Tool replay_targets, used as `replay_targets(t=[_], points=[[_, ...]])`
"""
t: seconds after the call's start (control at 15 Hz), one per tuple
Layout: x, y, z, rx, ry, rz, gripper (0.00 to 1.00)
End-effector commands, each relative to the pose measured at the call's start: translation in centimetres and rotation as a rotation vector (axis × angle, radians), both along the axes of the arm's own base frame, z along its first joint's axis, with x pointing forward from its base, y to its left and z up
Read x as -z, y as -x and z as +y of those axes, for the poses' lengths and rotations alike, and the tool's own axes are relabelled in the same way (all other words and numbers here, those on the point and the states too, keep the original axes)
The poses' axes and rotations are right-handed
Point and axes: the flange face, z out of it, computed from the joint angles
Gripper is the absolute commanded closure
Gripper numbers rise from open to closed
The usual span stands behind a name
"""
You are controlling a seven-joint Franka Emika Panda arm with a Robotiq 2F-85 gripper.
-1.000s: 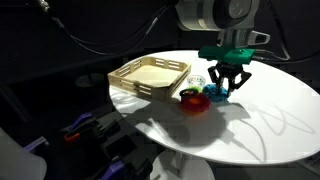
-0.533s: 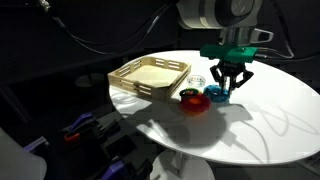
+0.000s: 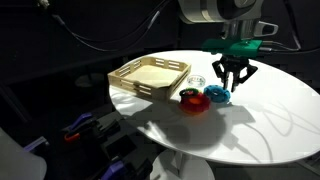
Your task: Put the blue ring on the tray
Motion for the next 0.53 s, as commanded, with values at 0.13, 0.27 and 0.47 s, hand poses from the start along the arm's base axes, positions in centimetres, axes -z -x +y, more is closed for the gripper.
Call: replay_targets(t=[0.13,0.27,0.47], points=[[-0.3,0.1,-0.5,0.016,-0.007,0.019,0.27],[0.0,0.1,-0.5,0.019,-0.006,0.028,0.09],[0.7,0.2,-0.6,0.023,-0.006,0.047,0.0]])
